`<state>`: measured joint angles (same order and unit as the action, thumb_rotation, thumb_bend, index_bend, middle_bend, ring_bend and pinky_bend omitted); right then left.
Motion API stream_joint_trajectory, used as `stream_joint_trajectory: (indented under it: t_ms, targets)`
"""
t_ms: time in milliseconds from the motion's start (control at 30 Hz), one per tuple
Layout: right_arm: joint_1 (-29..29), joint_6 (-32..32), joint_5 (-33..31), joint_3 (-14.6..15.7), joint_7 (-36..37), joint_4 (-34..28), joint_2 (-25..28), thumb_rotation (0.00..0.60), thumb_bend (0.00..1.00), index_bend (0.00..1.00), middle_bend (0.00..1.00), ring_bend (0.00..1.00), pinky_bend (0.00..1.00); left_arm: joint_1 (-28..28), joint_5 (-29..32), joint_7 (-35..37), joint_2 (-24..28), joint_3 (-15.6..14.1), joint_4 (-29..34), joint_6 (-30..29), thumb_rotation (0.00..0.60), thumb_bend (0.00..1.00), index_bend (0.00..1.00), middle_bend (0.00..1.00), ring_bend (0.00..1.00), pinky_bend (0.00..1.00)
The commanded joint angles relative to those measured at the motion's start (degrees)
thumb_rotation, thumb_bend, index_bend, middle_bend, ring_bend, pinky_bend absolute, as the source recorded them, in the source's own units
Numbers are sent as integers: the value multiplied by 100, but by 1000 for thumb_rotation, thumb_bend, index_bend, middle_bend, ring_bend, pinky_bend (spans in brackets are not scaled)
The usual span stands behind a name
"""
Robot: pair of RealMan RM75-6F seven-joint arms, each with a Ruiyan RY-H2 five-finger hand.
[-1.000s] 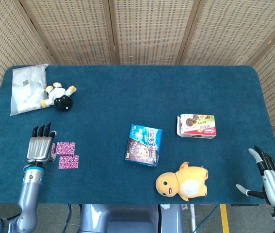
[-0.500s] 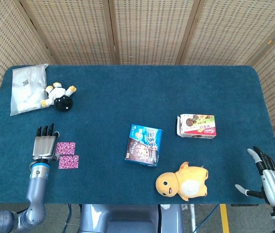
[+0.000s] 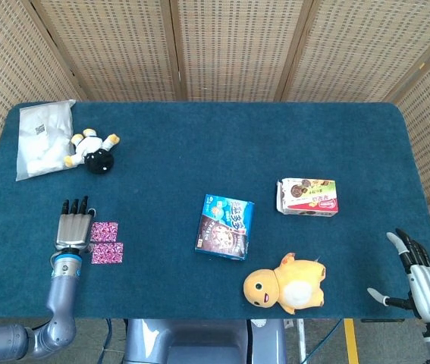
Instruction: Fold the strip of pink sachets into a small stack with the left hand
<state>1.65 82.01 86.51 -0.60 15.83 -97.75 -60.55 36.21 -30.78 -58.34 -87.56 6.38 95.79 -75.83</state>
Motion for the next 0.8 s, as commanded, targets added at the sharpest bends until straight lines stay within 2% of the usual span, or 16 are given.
stream_joint_trajectory:
  t_ms: [33, 800]
  targets:
    - [0, -9, -10, 1, 5, -2, 1, 600, 107, 43, 0, 0, 0, 27, 29, -44, -32, -30, -50, 24, 600, 223, 261, 0, 0, 0]
    - [12, -31, -31, -3, -36, -9, -11, 600, 106, 42, 0, 0, 0, 145, 241, -130, -258, -28, -473, 140, 600, 249, 273, 0, 0, 0]
